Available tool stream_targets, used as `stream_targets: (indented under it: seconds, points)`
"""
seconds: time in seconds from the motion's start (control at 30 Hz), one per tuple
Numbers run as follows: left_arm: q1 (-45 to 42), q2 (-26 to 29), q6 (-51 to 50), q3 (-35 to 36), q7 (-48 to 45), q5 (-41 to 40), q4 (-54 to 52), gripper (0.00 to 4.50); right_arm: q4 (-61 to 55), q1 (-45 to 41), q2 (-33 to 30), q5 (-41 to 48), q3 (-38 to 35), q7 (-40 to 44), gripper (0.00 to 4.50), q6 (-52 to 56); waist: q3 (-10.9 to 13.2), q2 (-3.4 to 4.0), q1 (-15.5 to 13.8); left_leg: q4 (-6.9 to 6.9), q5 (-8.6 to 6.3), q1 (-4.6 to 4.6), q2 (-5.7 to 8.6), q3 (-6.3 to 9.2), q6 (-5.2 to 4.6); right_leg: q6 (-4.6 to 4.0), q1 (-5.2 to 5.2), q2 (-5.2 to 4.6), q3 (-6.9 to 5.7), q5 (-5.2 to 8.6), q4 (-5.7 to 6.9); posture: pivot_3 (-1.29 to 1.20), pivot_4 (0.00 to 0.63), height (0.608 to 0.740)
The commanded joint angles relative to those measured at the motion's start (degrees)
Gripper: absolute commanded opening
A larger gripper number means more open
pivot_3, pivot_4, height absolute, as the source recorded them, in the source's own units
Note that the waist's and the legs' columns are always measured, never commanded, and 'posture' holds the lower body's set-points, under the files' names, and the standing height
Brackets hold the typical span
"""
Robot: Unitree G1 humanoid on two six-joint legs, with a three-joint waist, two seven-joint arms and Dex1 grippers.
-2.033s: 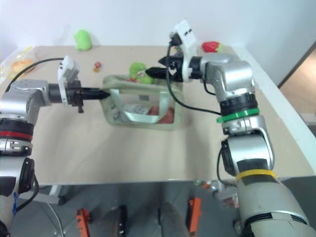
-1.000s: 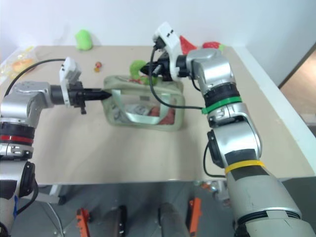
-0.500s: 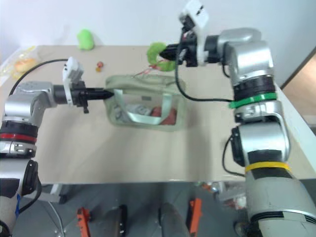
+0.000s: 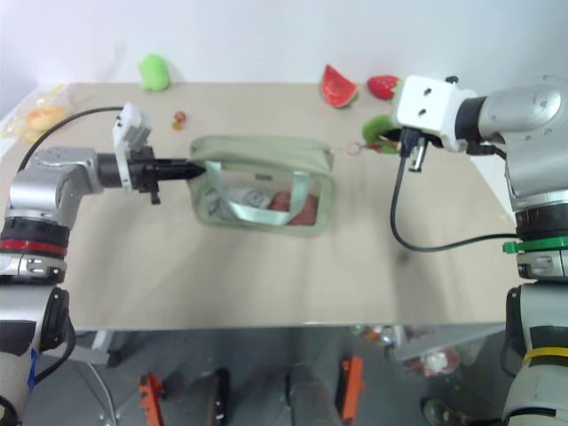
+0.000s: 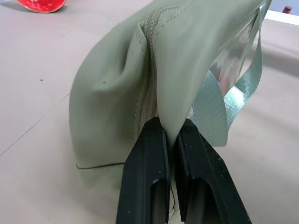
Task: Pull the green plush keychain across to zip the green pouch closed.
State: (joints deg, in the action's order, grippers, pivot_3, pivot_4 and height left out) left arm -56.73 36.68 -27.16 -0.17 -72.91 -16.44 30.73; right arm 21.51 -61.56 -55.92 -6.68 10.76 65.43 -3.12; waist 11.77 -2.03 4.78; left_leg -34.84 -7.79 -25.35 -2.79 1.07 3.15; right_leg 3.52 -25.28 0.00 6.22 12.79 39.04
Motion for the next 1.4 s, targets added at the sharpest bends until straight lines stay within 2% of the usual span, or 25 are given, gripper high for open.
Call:
stream_targets:
  seconds: [0.03,0.07,0.2,0.33,0.5,0.57,0.67,0.77,0.8,0.87,0.9,0.97,1.0,1.03,1.07,1.1,1.2,1.3,1.4]
  points:
    - [0.6,0.9,-0.4,0.1,0.1,0.1,-1.0,0.0,-1.9,1.1,-2.7,-2.2,-2.7,-3.0,0.05,-3.5,0.0,0.0,0.0,-0.01,0.02,0.0,0.0,0.0,0.02,0.0,0.01,0.0,0.0,0.0,0.0,0.0,0.15,0.74]
    - [0.5,0.9,-0.6,0.1,0.1,0.1,-1.0,0.0,-2.2,2.2,-2.9,-3.4,-2.3,-4.2,0.05,-4.6,0.0,0.0,-0.1,-0.01,0.02,0.0,0.01,0.0,0.02,0.0,0.02,-0.01,0.0,0.0,0.0,0.0,0.15,0.74]
    - [1.1,1.3,-1.7,0.3,0.3,-0.3,-2.1,0.0,-12.3,17.2,-0.2,-7.2,1.4,-8.5,0.05,-6.6,-0.1,-0.23,-0.3,0.01,-0.01,0.06,0.02,0.05,0.03,0.04,0.12,-0.04,-0.05,0.08,-0.03,0.0,0.15,0.74]
    - [1.7,1.7,-2.4,0.4,0.4,-0.5,-3.0,0.0,-15.8,24.4,3.0,-11.7,4.3,-11.7,0.05,-7.4,-0.1,-0.12,-0.1,0.07,-0.01,0.05,0.04,0.0,0.02,0.06,0.07,-0.05,0.02,0.11,-0.01,0.0,0.15,0.74]
    - [1.8,1.8,-3.2,0.5,0.6,-0.7,-3.7,0.0,-11.9,25.1,7.5,-18.3,7.8,-17.3,0.05,-10.0,-0.1,-0.07,0.1,0.01,0.07,0.27,0.04,-0.01,0.03,-0.01,0.21,-0.03,0.04,-0.01,0.02,0.0,0.15,0.74]
    - [2.0,1.8,-3.6,0.5,0.6,-0.8,-4.1,0.0,-9.6,24.1,9.1,-20.7,8.8,-19.9,0.05,-10.8,-0.1,-0.1,0.2,-0.08,0.12,0.28,0.04,-0.02,0.0,-0.3,0.25,-0.03,0.05,0.09,0.02,0.0,0.15,0.74]
    - [2.3,1.8,-4.4,0.7,1.0,-1.1,-5.0,0.0,-7.5,22.6,11.7,-20.0,7.8,-21.1,0.05,-9.8,-0.1,-0.1,0.3,-0.14,0.18,0.28,0.04,-0.03,-0.02,-0.33,0.29,-0.04,0.07,0.06,0.02,0.0,0.15,0.74]
    - [2.7,1.8,-6.6,1.8,2.2,-2.3,-5.6,0.0,-5.4,21.0,14.0,-13.1,2.6,-18.9,0.05,-2.7,-0.1,-0.1,0.4,-0.15,0.21,0.28,0.04,-0.02,-0.04,-0.31,0.31,-0.03,0.08,0.02,0.02,0.0,0.15,0.74]
    - [2.7,1.9,-8.0,2.5,2.8,-3.1,-5.7,0.8,-5.2,21.1,13.6,-10.2,0.7,-16.8,0.7,-0.6,-0.1,-0.1,0.4,-0.15,0.21,0.27,0.04,-0.01,-0.04,-0.29,0.31,-0.03,0.08,0.01,0.02,0.0,0.15,0.74]
    - [2.7,2.0,-9.7,3.5,3.4,-4.3,-6.0,1.06,-5.2,21.3,12.8,-7.1,-1.4,-14.8,0.93,1.6,-0.1,-0.1,0.4,-0.14,0.22,0.23,0.07,0.02,-0.05,-0.06,0.32,-0.04,0.08,-0.12,0.02,0.0,0.15,0.74]
    - [2.9,2.1,-10.3,3.7,3.5,-4.9,-6.9,1.38,-5.1,21.1,12.9,-6.2,-2.6,-15.5,0.94,2.8,-0.1,-0.1,0.3,-0.14,0.22,0.22,0.07,0.03,-0.05,0.06,0.32,-0.04,0.08,-0.18,0.01,0.0,0.15,0.74]
    - [3.4,2.3,-12.2,4.8,4.1,-6.3,-8.7,2.2,-4.9,21.2,12.5,-2.3,-5.7,-13.8,1.57,7.4,-0.1,-0.12,0.3,-0.13,0.21,0.17,0.07,0.05,-0.05,0.1,0.3,-0.04,0.07,-0.16,-0.01,0.0,0.15,0.74]
    - [3.9,2.6,-13.3,5.4,4.2,-7.2,-9.9,2.25,-5.2,21.5,12.1,0.4,-7.7,-12.3,1.69,10.7,-0.1,-0.12,0.3,-0.11,0.21,0.15,0.07,0.06,-0.05,0.1,0.29,-0.04,0.06,-0.16,-0.01,0.0,0.15,0.74]
    - [4.3,2.9,-14.1,5.8,4.3,-7.8,-10.6,2.67,-5.5,21.8,11.8,2.3,-8.9,-11.2,2.12,12.9,-0.1,-0.12,0.3,-0.06,0.21,0.15,0.07,0.07,-0.06,0.11,0.27,-0.04,0.05,-0.15,-0.02,0.0,0.15,0.74]
    - [5.4,3.4,-14.6,6.3,4.6,-8.2,-12.2,2.96,-7.1,22.8,11.4,5.9,-11.3,-9.4,2.34,15.4,-0.1,-0.12,0.2,-0.04,0.21,0.15,0.07,0.07,-0.05,0.11,0.27,-0.04,0.05,-0.15,-0.02,0.0,0.15,0.74]
    - [6.4,3.9,-15.2,6.9,5.2,-8.6,-13.6,3.27,-8.5,23.3,11.4,9.4,-13.8,-8.3,2.37,18.4,-0.1,-0.12,0.2,0.0,0.21,0.17,0.07,0.08,-0.06,0.11,0.27,-0.04,0.04,-0.15,-0.02,0.0,0.15,0.74]
    - [10.3,5.8,-17.2,10.0,5.3,-11.5,-17.9,3.39,-12.0,25.6,10.3,16.2,-19.5,-6.5,2.37,24.4,-0.1,-0.12,0.3,0.04,0.21,0.2,0.06,0.08,-0.06,0.11,0.27,-0.04,0.05,-0.14,-0.01,0.0,0.15,0.74]
    - [15.8,6.7,-22.3,19.3,8.7,-17.4,-21.1,3.39,-18.9,31.6,9.7,26.9,-28.9,-5.0,2.37,34.8,-0.1,-0.11,0.4,0.15,0.21,0.26,0.04,0.08,-0.06,0.07,0.25,-0.01,0.03,-0.12,-0.01,0.0,0.15,0.74]
    - [20.5,5.1,-23.8,26.4,14.0,-21.0,-23.3,3.39,-26.0,37.9,11.2,35.1,-34.4,-5.4,2.37,41.7,-0.1,-0.14,0.4,0.19,0.2,0.26,0.02,0.15,-0.07,0.04,0.29,-0.02,-0.04,-0.06,-0.02,0.0,0.15,0.74]
